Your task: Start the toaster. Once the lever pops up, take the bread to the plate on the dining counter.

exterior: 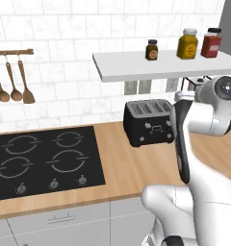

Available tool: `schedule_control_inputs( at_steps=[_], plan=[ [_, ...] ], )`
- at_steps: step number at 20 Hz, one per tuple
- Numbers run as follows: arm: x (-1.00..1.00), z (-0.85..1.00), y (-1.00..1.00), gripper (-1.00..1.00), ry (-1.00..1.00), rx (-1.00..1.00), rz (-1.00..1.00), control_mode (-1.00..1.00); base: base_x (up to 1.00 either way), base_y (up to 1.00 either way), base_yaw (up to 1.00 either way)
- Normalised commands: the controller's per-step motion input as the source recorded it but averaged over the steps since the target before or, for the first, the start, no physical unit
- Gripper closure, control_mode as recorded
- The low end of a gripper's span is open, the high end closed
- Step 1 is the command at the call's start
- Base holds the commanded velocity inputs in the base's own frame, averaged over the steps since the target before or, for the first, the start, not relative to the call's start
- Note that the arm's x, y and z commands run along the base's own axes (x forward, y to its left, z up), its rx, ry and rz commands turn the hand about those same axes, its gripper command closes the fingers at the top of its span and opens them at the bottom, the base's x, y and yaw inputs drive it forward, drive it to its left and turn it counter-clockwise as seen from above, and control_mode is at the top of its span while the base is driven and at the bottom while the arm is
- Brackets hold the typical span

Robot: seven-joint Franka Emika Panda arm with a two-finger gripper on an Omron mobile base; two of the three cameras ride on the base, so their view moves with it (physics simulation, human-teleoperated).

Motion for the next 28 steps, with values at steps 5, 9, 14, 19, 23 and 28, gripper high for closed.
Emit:
schedule_control_inputs(
  at_steps=[5,9,14,19,23,28],
  plan=[
    [-0.99,0.00,0.18,1.00,0.14,0.00,0.00,-1.00,0.00,0.00,0.00],
    [-0.67,0.00,0.14,1.00,0.01,0.00,0.03,-1.00,0.00,0.00,0.00],
    [-0.24,-0.02,0.27,1.00,0.00,0.00,0.12,-1.00,0.00,0.00,0.00],
    [-0.02,-0.06,0.34,1.00,0.02,0.00,0.15,-1.00,0.00,0.00,0.00],
    [-0.53,0.00,0.21,1.00,-0.01,0.00,0.05,-1.00,0.00,0.00,0.00],
    [-0.60,0.00,-0.02,1.00,-0.04,0.00,-0.36,-1.00,0.00,0.00,0.00]
  ],
)
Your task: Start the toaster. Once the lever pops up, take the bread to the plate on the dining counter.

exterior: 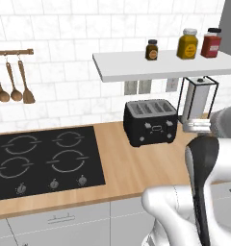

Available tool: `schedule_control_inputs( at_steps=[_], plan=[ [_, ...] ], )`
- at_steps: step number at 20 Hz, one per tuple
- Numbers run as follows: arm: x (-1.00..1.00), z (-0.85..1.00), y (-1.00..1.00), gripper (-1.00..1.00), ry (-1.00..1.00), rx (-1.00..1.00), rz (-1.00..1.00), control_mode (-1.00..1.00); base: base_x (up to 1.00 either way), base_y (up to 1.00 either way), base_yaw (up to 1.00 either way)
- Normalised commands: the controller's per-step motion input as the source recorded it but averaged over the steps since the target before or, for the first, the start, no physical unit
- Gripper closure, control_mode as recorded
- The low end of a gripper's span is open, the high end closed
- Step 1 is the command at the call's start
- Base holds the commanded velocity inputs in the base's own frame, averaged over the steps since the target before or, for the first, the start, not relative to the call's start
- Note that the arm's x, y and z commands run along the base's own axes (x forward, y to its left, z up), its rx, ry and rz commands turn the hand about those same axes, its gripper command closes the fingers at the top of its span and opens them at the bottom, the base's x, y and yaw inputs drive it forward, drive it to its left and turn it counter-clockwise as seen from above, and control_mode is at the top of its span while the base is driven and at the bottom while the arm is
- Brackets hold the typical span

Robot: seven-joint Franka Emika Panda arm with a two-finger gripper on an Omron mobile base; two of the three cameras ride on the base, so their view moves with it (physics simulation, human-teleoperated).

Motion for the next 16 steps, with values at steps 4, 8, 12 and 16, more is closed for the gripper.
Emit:
schedule_control_inputs(
  at_steps=[4,8,12,16],
  plan=[
    [-0.05,-0.02,-0.18,1.00,0.00,0.00,-0.77,-1.00,0.00,0.00,0.00],
    [0.00,-0.02,-0.25,1.00,0.00,0.01,-0.77,-1.00,0.00,0.00,0.00],
    [0.00,0.00,-0.15,1.00,0.00,0.04,-0.36,-1.00,0.00,0.00,0.00],
    [0.00,0.00,-0.13,1.00,0.00,0.07,-0.01,-1.00,0.00,0.00,0.00]
  ],
)
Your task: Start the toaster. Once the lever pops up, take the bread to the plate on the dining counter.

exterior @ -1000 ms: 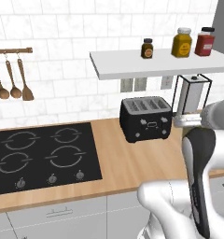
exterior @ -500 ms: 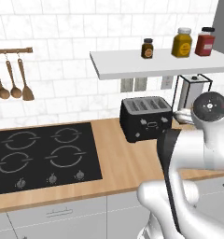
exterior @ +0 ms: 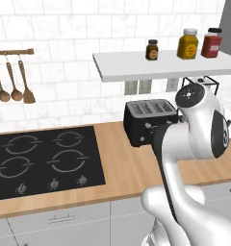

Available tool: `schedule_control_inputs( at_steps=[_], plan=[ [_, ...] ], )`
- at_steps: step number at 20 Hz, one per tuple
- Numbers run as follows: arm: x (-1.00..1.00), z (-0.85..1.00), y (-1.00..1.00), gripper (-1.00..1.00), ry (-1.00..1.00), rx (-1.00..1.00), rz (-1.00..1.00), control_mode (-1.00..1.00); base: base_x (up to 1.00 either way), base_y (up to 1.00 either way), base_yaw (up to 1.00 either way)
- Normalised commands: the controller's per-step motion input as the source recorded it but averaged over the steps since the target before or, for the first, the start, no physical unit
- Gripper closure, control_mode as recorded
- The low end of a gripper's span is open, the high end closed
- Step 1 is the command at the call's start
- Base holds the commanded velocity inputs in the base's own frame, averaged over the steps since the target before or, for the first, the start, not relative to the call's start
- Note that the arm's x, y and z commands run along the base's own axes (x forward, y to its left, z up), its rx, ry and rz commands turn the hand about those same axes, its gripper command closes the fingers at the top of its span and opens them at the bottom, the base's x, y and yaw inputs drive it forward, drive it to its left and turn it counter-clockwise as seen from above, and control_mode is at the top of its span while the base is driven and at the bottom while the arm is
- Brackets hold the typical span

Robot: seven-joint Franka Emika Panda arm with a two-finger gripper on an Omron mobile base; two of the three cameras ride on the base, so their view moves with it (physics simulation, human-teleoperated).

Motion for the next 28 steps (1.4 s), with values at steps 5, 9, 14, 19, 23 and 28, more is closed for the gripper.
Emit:
schedule_control_inputs(
  at_steps=[5,9,14,19,23,28],
  plan=[
    [0.00,0.00,-0.12,1.00,0.00,0.08,0.21,-1.00,0.00,0.00,0.00],
    [0.00,0.00,-0.06,1.00,-0.02,0.05,0.17,1.00,0.00,-0.02,0.06],
    [0.00,0.00,0.00,1.00,0.00,0.00,0.00,1.00,-0.01,-0.03,0.38],
    [0.00,0.00,0.00,1.00,0.00,0.00,0.00,1.00,-0.35,-0.12,0.27],
    [0.00,0.00,0.00,1.00,0.00,0.00,0.00,1.00,-0.43,-0.25,-0.38],
    [0.00,0.00,0.00,1.00,0.00,0.00,0.00,1.00,-0.03,-0.04,-0.95]
  ],
)
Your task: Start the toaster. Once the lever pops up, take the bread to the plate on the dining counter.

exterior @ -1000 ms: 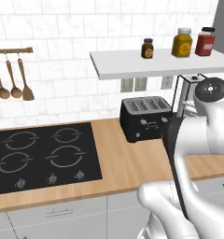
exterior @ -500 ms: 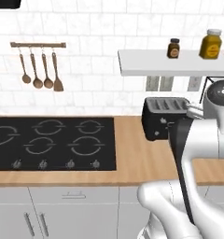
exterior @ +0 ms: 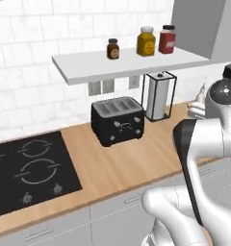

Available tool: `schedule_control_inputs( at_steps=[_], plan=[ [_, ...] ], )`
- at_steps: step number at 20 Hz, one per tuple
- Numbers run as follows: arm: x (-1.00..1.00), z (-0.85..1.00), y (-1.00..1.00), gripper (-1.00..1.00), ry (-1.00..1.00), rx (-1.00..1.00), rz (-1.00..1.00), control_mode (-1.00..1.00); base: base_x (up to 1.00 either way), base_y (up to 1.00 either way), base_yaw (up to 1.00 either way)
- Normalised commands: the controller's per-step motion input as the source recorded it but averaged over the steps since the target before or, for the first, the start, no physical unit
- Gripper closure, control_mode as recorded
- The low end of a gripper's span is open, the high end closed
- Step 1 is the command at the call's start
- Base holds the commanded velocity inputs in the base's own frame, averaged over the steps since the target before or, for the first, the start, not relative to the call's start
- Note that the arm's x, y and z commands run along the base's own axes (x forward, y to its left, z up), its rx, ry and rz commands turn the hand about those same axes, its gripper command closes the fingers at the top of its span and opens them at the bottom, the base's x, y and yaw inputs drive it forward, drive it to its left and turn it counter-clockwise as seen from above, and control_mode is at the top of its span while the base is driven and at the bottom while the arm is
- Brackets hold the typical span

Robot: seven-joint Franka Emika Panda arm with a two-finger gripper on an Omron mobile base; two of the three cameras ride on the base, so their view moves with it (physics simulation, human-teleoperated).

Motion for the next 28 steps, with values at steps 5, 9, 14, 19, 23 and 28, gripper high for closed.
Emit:
schedule_control_inputs(
  at_steps=[5,9,14,19,23,28],
  plan=[
    [0.00,0.00,0.00,1.00,0.00,0.00,0.00,1.00,0.00,0.00,-0.99],
    [0.00,0.00,0.00,1.00,0.00,0.00,0.00,1.00,0.00,-0.16,-0.93],
    [0.00,0.00,0.00,1.00,0.00,0.00,0.00,1.00,0.13,-0.46,-0.77],
    [0.00,0.00,0.00,1.00,0.00,0.00,0.00,1.00,0.72,-0.48,-0.54],
    [0.00,0.00,0.00,1.00,0.00,0.00,0.00,1.00,1.00,-0.50,-0.38],
    [0.00,0.00,0.00,1.00,0.00,0.00,0.00,1.00,1.00,-0.62,-0.21]
  ],
)
